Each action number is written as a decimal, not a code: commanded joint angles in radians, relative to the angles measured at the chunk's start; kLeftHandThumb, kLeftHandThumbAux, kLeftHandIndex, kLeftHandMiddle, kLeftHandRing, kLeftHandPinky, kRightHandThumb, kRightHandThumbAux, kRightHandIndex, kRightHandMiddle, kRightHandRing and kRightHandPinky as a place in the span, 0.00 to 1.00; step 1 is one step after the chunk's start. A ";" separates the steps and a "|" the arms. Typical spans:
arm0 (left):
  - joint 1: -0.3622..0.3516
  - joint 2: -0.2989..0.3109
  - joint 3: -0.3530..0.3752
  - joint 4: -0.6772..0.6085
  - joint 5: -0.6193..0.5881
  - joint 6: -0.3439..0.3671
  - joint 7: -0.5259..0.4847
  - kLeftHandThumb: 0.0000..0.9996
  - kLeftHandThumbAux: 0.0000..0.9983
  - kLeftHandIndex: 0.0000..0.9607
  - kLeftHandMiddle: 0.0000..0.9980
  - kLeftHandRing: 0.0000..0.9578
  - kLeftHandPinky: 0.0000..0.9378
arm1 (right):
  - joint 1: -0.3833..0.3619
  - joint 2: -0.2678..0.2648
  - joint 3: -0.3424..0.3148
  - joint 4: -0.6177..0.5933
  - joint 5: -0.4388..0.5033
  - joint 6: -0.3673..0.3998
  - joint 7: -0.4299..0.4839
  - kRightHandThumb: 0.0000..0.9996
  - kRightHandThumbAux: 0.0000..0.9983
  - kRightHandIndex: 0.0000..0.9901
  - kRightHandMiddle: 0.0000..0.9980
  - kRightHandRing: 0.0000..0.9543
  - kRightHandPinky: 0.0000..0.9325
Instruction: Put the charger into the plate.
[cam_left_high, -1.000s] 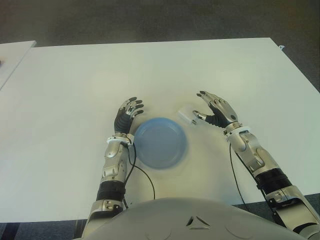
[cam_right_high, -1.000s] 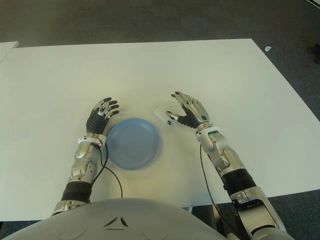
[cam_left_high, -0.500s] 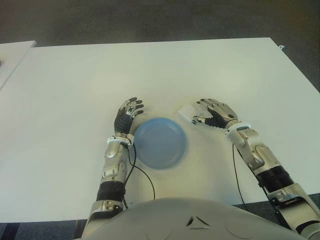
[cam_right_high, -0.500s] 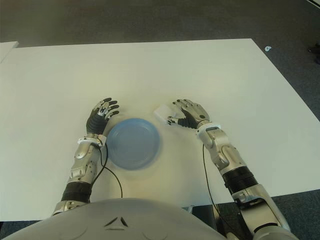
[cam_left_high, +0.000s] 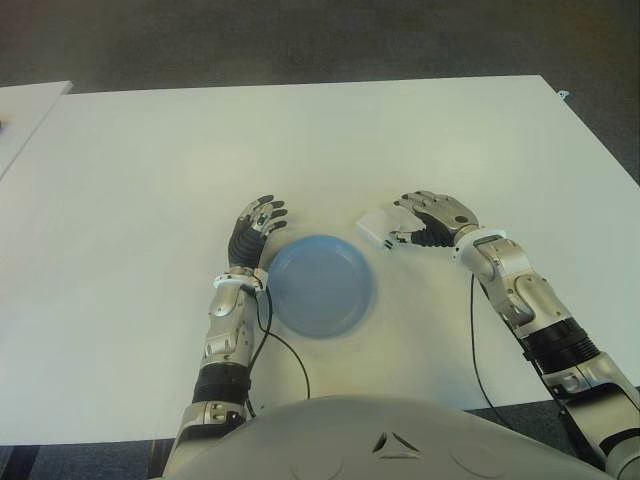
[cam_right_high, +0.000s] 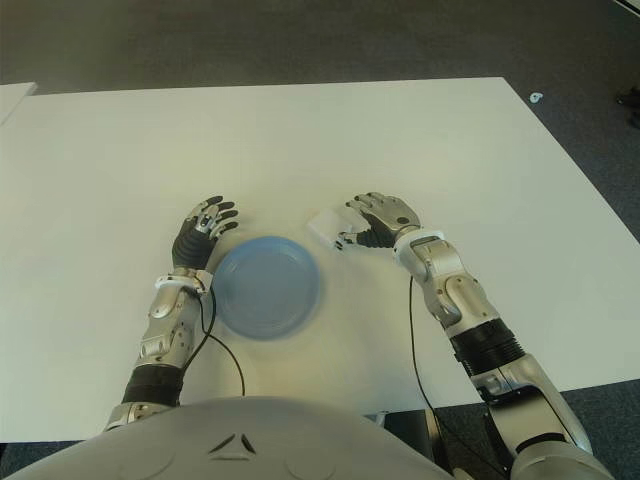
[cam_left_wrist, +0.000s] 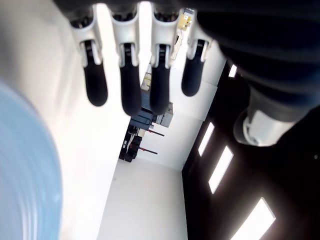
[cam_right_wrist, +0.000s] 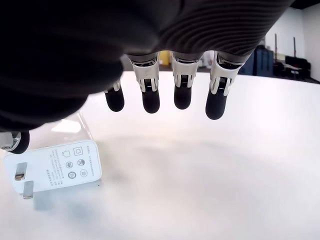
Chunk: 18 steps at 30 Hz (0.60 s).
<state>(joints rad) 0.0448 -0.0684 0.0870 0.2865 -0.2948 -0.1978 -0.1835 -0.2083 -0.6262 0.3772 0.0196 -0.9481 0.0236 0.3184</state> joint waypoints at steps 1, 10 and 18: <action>0.020 -0.039 -0.009 0.008 -0.006 0.014 0.001 0.00 0.54 0.29 0.34 0.35 0.38 | -0.016 -0.017 0.018 0.002 -0.023 -0.013 0.023 0.37 0.21 0.00 0.00 0.00 0.15; 0.021 -0.044 -0.011 0.011 -0.014 0.012 0.001 0.00 0.55 0.29 0.34 0.35 0.38 | -0.030 -0.028 0.031 0.006 -0.040 -0.023 0.031 0.37 0.20 0.00 0.00 0.00 0.14; 0.022 -0.042 -0.017 0.011 -0.014 0.015 0.006 0.00 0.55 0.29 0.33 0.36 0.38 | -0.029 -0.020 0.030 -0.001 -0.034 -0.030 0.023 0.39 0.19 0.00 0.00 0.00 0.14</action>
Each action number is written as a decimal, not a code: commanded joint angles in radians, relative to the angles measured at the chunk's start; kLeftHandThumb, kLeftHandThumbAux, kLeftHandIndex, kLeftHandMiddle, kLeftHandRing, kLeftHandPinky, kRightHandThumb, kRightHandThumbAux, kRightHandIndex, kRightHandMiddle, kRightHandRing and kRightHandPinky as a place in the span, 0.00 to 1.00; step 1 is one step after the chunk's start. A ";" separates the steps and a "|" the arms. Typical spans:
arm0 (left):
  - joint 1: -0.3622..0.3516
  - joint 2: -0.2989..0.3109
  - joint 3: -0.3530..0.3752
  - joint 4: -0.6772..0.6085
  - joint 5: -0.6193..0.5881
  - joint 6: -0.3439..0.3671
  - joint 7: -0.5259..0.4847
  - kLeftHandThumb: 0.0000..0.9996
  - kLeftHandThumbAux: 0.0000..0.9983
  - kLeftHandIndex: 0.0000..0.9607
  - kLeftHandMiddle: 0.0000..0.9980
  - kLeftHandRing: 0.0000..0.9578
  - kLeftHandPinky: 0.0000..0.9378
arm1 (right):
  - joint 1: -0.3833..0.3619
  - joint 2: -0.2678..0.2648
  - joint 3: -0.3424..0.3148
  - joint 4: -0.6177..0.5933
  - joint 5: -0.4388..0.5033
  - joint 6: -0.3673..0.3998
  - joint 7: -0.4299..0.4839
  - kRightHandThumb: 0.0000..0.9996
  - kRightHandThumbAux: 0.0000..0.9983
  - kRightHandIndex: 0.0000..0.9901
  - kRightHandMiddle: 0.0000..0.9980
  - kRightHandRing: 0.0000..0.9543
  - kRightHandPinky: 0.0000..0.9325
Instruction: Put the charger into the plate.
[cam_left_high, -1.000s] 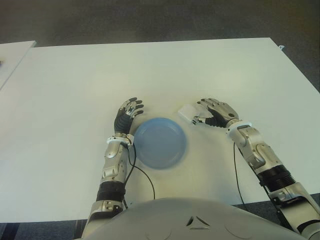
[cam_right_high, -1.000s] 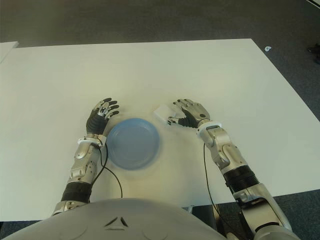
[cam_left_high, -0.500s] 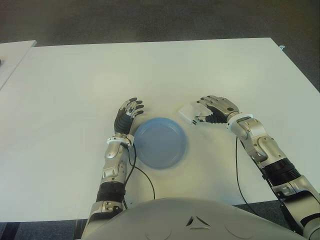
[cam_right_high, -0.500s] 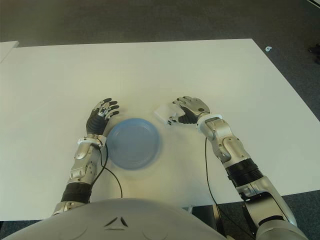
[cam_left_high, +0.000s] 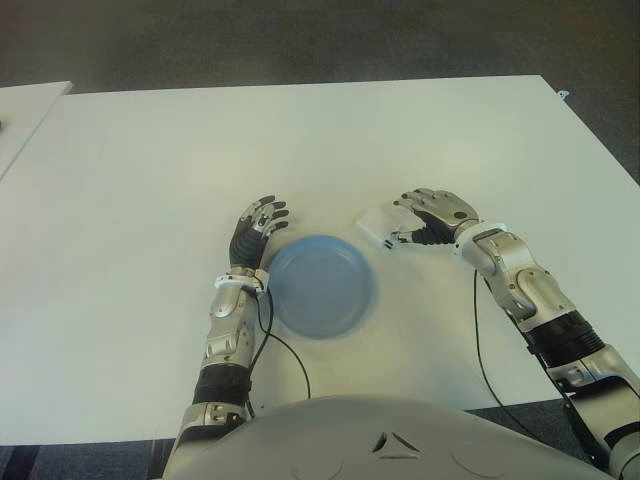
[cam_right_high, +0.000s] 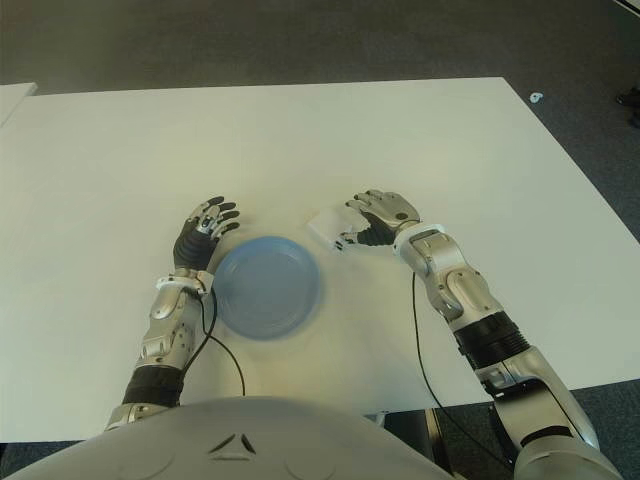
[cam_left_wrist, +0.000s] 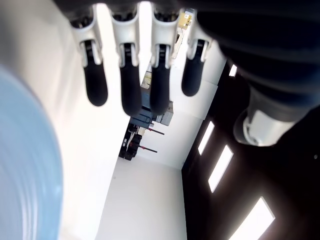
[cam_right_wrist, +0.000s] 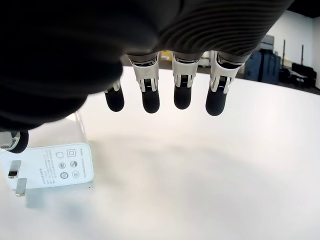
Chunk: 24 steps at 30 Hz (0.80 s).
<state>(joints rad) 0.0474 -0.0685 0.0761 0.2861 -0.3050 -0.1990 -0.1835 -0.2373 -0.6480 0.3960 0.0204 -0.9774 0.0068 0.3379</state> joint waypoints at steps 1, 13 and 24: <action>0.019 -0.042 -0.007 0.011 -0.003 0.017 0.007 0.00 0.55 0.29 0.33 0.36 0.38 | 0.002 0.005 0.010 -0.006 -0.002 -0.013 0.002 0.39 0.19 0.00 0.00 0.00 0.14; 0.019 -0.043 -0.011 0.006 0.000 0.030 0.017 0.00 0.54 0.28 0.33 0.36 0.38 | 0.018 0.031 0.004 -0.030 0.018 -0.011 -0.008 0.40 0.19 0.00 0.00 0.00 0.16; 0.019 -0.041 -0.019 0.005 0.014 0.025 0.034 0.00 0.54 0.27 0.33 0.35 0.37 | 0.040 0.084 0.016 -0.046 0.009 0.021 -0.005 0.37 0.19 0.00 0.00 0.00 0.16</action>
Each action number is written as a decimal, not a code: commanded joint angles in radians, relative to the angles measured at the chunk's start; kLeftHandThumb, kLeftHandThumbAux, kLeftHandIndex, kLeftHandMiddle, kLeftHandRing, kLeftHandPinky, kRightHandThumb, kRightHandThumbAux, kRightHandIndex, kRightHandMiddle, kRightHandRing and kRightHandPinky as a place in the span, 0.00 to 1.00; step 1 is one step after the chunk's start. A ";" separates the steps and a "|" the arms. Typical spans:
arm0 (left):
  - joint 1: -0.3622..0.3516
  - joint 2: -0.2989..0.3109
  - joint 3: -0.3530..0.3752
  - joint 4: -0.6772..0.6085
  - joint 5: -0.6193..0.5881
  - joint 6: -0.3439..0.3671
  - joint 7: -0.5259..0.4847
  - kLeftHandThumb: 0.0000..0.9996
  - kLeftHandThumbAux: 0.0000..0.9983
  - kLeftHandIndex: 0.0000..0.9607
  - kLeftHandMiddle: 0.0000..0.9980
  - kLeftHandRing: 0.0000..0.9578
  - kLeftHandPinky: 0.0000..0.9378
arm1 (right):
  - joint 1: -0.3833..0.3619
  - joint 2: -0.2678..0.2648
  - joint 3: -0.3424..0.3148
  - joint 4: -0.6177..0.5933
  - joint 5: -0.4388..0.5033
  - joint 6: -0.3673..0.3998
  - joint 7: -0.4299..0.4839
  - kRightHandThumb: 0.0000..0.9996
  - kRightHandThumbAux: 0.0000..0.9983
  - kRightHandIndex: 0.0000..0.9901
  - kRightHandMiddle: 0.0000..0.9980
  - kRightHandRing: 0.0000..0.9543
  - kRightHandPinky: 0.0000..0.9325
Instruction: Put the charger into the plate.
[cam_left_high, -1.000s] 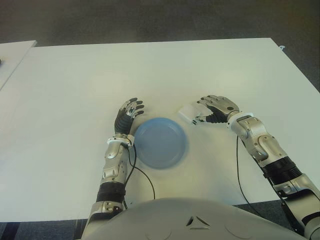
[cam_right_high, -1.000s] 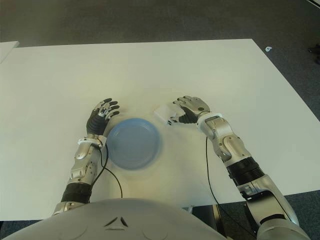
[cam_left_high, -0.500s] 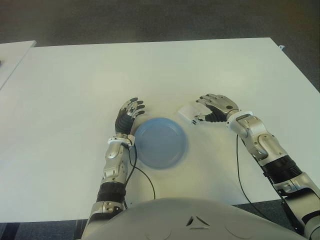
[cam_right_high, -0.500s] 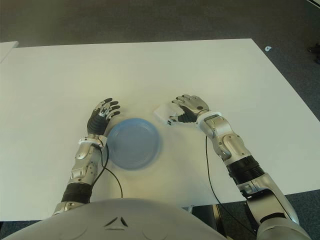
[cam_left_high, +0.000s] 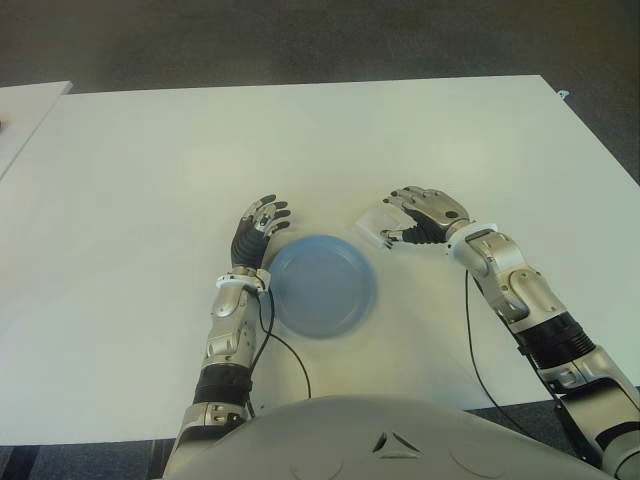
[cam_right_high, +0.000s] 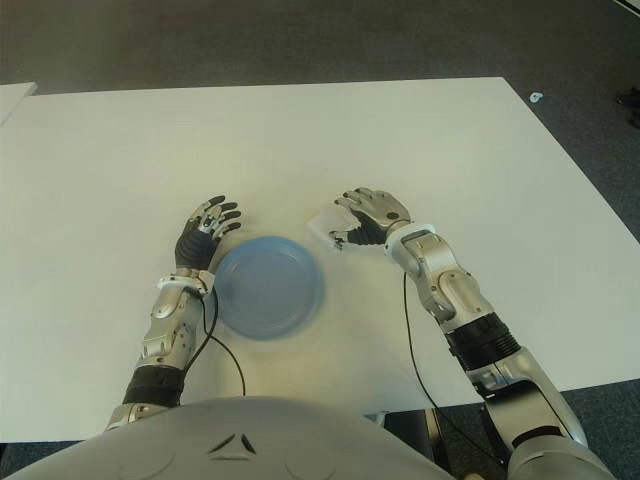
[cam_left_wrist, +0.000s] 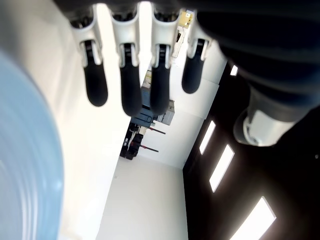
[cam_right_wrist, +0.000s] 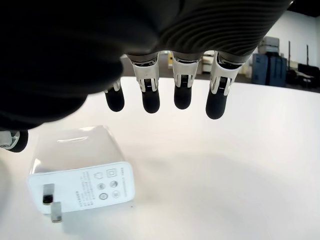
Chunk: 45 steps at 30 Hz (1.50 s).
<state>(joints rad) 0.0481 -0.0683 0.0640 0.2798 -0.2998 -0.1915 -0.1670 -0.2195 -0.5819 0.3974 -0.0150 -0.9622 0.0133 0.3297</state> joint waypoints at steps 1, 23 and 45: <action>0.018 -0.041 -0.007 0.012 0.008 0.019 0.017 0.00 0.54 0.27 0.33 0.35 0.37 | 0.024 0.022 0.018 -0.014 -0.010 0.018 0.005 0.37 0.18 0.00 0.00 0.00 0.16; 0.017 -0.056 -0.015 0.008 0.007 0.020 0.036 0.00 0.56 0.28 0.34 0.36 0.39 | 0.065 0.077 0.036 -0.072 -0.012 0.080 0.064 0.31 0.13 0.00 0.00 0.00 0.18; 0.036 -0.052 -0.018 -0.029 -0.016 0.034 0.028 0.00 0.58 0.29 0.34 0.36 0.38 | 0.095 0.116 0.059 -0.064 -0.060 0.155 0.031 0.32 0.11 0.00 0.00 0.00 0.18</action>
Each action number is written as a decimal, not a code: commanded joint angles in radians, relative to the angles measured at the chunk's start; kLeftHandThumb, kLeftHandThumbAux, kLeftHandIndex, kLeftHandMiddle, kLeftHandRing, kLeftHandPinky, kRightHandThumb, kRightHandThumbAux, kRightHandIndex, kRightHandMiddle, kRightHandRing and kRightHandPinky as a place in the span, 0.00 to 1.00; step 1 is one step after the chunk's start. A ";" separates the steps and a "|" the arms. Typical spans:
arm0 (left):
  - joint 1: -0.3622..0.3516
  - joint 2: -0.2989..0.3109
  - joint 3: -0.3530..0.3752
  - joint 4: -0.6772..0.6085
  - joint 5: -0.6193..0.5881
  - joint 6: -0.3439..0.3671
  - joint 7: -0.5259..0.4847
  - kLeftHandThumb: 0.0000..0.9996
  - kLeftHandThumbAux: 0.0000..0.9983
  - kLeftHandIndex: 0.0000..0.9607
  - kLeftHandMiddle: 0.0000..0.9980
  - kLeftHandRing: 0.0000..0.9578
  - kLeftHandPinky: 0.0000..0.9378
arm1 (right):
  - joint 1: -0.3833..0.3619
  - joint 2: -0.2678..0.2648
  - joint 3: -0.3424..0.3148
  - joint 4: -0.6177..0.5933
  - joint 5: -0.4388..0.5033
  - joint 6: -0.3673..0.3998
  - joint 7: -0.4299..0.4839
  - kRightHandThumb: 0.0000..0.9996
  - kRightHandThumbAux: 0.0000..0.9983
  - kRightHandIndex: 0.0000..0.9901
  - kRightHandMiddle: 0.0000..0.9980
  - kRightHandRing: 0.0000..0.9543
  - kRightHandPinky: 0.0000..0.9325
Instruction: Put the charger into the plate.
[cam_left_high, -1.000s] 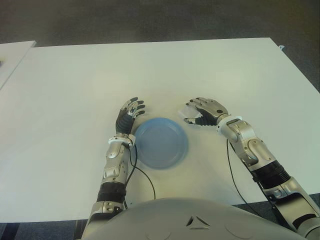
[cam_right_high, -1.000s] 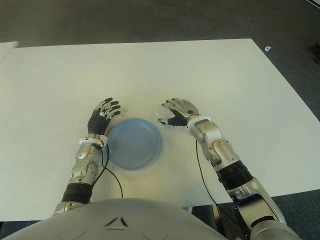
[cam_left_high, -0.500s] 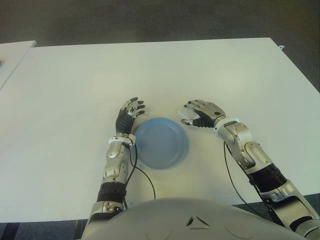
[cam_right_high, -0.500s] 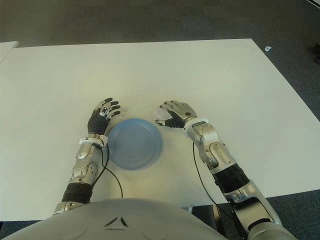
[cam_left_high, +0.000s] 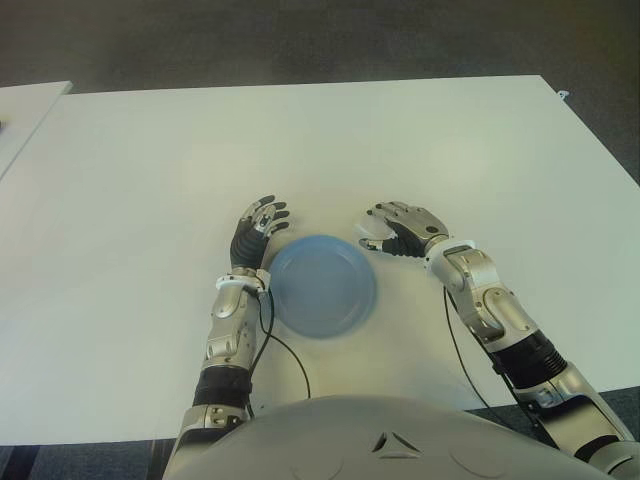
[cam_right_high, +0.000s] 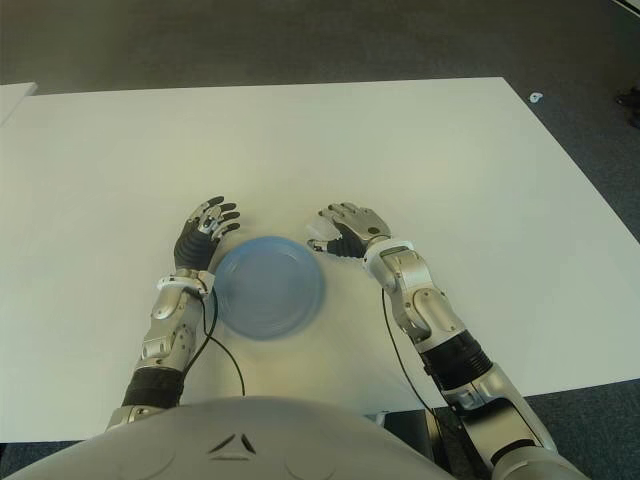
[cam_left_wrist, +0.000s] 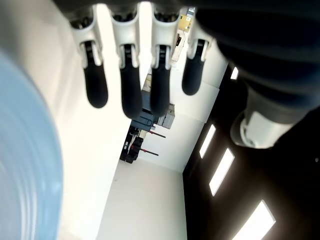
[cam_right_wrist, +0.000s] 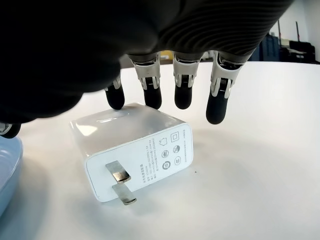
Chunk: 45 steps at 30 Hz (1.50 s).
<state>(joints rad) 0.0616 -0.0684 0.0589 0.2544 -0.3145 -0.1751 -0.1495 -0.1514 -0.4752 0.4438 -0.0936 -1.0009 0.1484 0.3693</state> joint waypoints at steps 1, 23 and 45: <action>0.024 -0.051 -0.012 -0.005 -0.001 0.018 0.009 0.00 0.58 0.29 0.35 0.37 0.38 | 0.027 0.011 0.014 0.014 -0.024 0.023 -0.010 0.32 0.11 0.00 0.00 0.00 0.18; 0.022 -0.034 -0.008 0.021 -0.003 -0.014 -0.032 0.00 0.57 0.32 0.36 0.37 0.38 | 0.045 0.043 0.027 0.040 -0.096 0.060 -0.149 0.34 0.13 0.00 0.00 0.00 0.13; 0.018 -0.030 0.000 0.044 -0.002 -0.024 -0.039 0.00 0.56 0.33 0.37 0.38 0.39 | 0.058 0.067 0.016 0.053 -0.092 0.058 -0.272 0.34 0.11 0.00 0.00 0.00 0.06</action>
<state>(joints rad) 0.0647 -0.0674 0.0600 0.2757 -0.3147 -0.2091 -0.1811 -0.1132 -0.4170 0.4596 -0.0514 -1.0936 0.2018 0.1124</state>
